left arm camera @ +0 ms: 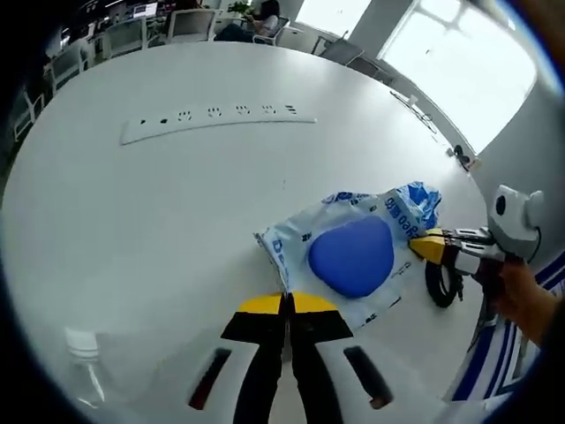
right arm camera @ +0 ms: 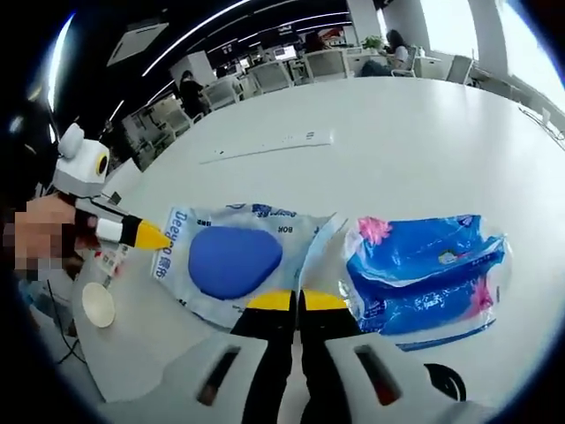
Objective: Arrange the tabletop items into an orderly group along one side of the table until the central work area is clear of visible clutter.
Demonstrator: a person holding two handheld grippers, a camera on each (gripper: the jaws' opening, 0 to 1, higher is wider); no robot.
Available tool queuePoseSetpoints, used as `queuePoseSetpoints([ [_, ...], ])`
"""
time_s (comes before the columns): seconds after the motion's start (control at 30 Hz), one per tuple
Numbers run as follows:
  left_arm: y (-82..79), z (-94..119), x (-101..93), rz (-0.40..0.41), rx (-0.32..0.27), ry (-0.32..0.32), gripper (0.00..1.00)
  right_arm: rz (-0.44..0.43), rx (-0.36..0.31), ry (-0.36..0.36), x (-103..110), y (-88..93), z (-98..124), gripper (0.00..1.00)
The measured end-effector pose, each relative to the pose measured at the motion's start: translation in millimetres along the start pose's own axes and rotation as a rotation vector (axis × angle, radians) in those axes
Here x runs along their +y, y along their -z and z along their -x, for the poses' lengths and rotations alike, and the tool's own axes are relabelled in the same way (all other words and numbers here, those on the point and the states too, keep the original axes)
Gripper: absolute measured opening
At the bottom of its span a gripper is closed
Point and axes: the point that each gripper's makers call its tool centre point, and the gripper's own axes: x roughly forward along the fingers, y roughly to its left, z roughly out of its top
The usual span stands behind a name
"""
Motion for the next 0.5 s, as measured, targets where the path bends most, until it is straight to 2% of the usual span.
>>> queuePoseSetpoints([
  [0.3,-0.2,-1.2,2.2,0.021,-0.017,0.003,0.00,0.004,0.003,0.005,-2.7,-1.3,0.5,0.02],
  [0.5,1.2,-2.4,1.9,0.045,-0.026,0.006,0.07,-0.001,0.000,0.005,-0.3,-2.8,1.7,0.07],
])
